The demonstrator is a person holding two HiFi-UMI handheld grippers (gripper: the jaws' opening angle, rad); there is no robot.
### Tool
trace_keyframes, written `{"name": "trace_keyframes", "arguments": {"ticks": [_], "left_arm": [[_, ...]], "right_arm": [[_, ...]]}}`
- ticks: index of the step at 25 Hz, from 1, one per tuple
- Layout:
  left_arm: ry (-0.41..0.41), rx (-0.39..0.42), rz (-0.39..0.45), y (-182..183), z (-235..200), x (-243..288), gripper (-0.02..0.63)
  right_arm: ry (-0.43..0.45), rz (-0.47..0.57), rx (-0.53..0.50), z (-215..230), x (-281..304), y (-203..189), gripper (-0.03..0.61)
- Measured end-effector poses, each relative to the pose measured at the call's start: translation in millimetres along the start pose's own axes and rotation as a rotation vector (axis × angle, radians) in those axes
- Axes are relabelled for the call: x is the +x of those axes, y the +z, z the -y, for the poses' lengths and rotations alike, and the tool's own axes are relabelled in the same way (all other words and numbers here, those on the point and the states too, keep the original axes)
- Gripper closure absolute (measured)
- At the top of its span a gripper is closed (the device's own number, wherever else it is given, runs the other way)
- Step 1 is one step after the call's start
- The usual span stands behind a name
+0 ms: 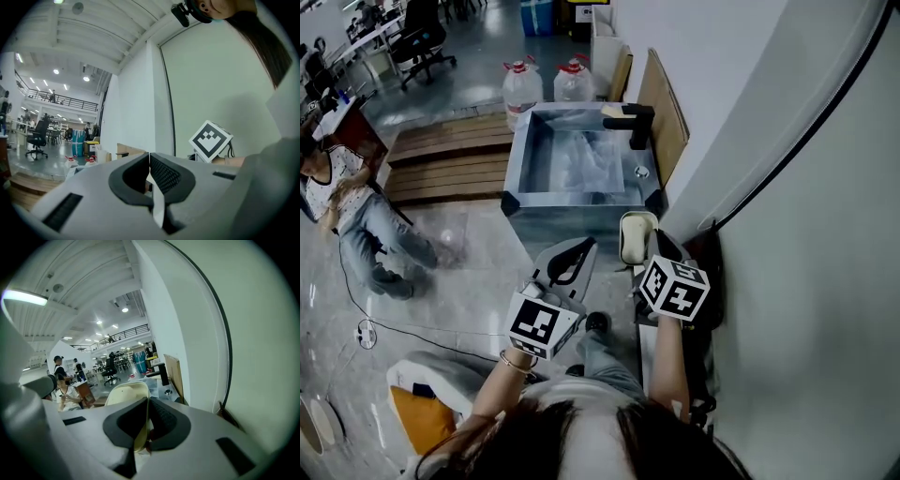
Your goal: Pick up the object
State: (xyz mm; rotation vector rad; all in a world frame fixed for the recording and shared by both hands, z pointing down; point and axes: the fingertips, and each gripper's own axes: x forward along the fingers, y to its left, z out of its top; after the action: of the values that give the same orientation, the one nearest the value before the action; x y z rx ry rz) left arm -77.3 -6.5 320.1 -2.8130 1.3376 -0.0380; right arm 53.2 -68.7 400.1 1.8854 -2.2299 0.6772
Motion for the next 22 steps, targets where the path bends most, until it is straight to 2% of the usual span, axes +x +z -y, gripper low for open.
{"name": "trace_keyframes", "arguments": {"ticks": [22], "left_arm": [[0.007, 0.019, 0.053, 23.0, 42.4, -100.2, 0.604]], "right_arm": [[0.018, 0.118, -0.003, -53.6, -131.1, -6.8, 0.545]]}}
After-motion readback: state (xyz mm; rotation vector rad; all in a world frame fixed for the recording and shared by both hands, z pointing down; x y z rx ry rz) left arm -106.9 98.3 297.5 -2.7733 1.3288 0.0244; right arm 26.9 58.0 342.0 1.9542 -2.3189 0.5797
